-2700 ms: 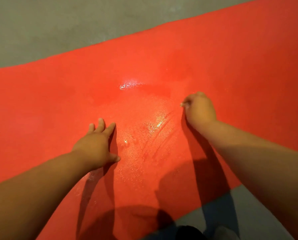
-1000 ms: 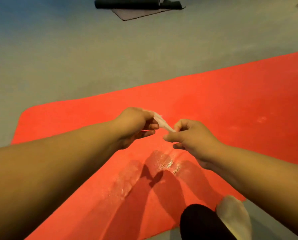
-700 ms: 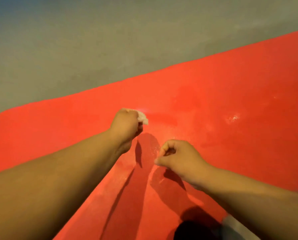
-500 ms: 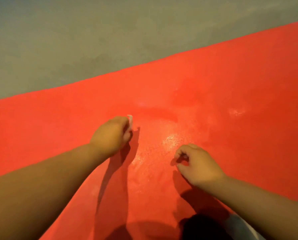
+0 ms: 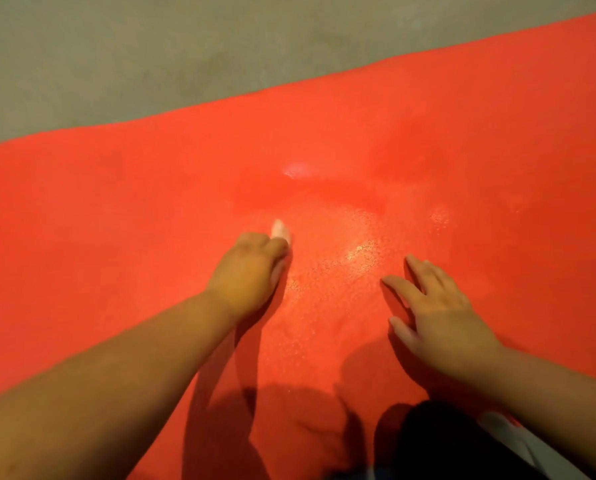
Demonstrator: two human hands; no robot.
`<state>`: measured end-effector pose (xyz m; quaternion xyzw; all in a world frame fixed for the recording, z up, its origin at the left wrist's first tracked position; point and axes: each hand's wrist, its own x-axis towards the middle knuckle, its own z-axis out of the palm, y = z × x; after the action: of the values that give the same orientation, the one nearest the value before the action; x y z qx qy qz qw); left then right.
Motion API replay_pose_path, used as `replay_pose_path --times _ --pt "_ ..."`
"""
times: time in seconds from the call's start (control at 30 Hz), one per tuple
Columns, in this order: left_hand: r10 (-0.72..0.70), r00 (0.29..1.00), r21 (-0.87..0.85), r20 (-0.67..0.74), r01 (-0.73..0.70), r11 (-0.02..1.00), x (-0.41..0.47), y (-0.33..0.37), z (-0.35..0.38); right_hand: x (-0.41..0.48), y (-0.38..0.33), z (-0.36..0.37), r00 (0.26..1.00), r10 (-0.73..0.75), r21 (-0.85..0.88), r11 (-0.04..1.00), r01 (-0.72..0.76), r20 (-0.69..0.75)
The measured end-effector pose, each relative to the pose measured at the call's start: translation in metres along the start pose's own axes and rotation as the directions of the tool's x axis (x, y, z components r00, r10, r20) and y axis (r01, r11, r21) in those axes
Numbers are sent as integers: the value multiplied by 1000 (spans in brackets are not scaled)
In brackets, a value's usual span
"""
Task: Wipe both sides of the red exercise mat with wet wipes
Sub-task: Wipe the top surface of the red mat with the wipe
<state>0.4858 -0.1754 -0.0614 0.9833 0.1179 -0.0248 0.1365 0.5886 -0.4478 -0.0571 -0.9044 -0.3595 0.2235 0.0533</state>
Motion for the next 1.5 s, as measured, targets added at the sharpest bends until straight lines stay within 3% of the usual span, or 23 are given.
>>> replay_pose_path --times 0.13,0.23,0.3,0.37,0.43,0.47,0.53,0.6,0.67,0.7,0.77,0.83,0.87,0.9,0.97,1.03,1.1,1.17,1.23,1.3,1.37,1.43,1.5 --pt "387 915 -30 113 -386 922 -50 23 11 -5 0 6 1000 -10 -32 999 9 -29" --pt "412 900 -33 141 -412 911 -52 11 12 -5 -1 5 1000 -11 -37 999 11 -3" --pt "304 949 26 84 -307 951 -32 -7 7 -4 -1 4 1000 -4 -30 1000 4 10" --pt "18 998 71 -55 -14 997 -5 -33 -4 -5 -2 2 1000 -2 -24 1000 2 5" --pt "-214 971 15 -105 217 976 -2 -39 -9 -5 -4 2 1000 2 -21 1000 -2 9" --pt "-176 979 18 -105 179 984 -11 -30 -6 -5 -4 2 1000 5 -18 1000 -5 10" --pt "165 986 -20 15 -165 986 -48 7 7 -5 -5 2 1000 1 -11 1000 -1 4" --pt "509 845 -111 161 -497 860 -79 32 16 -7 -3 2 1000 -8 1 1000 8 1" --pt "579 795 -116 183 -567 815 -61 27 20 -7 0 1 1000 -19 2 1000 18 8" --pt "497 859 -66 119 -493 868 -41 20 19 -6 1 0 1000 -27 -3 1000 27 13" --pt "112 993 -38 -42 -113 993 3 3 8 -6 3 -2 999 -33 -3 999 33 20" --pt "-229 968 -133 -105 214 968 25 -6 6 -8 9 -4 1000 -26 1 1000 26 14" --pt "-267 956 -153 -122 247 957 22 0 10 -9 12 -5 1000 -22 3 1000 22 10" --pt "-201 972 -153 -124 182 971 13 11 18 -10 16 -5 1000 -18 2 1000 18 8" --pt "125 992 -190 -17 -126 974 -22 46 30 -13 25 -5 1000 -19 -2 1000 19 14" --pt "492 862 -273 125 -447 852 -53 71 35 -14 31 -3 1000 -29 -6 1000 29 6" --pt "644 756 -159 116 -626 763 -34 64 37 -15 35 -1 999 -32 2 999 32 -8" --pt "502 864 -59 46 -499 864 9 50 35 -15 41 -1 1000 0 17 1000 0 -15" --pt "228 969 -20 -98 -231 973 50 34 28 -15 52 -5 998 54 23 998 -53 -25" --pt "-86 980 -120 -182 65 991 63 37 26 -18 64 -8 991 121 45 992 -119 -49" --pt "-151 974 -181 -169 120 976 45 62 32 -21 72 -10 984 168 62 984 -164 -60" --pt "169 981 -202 -99 -186 961 6 90 39 -25 77 -6 987 150 42 988 -147 -65" --pt "606 792 -185 71 -587 788 -26 106 40 -27 77 -2 990 126 29 992 -125 -66"
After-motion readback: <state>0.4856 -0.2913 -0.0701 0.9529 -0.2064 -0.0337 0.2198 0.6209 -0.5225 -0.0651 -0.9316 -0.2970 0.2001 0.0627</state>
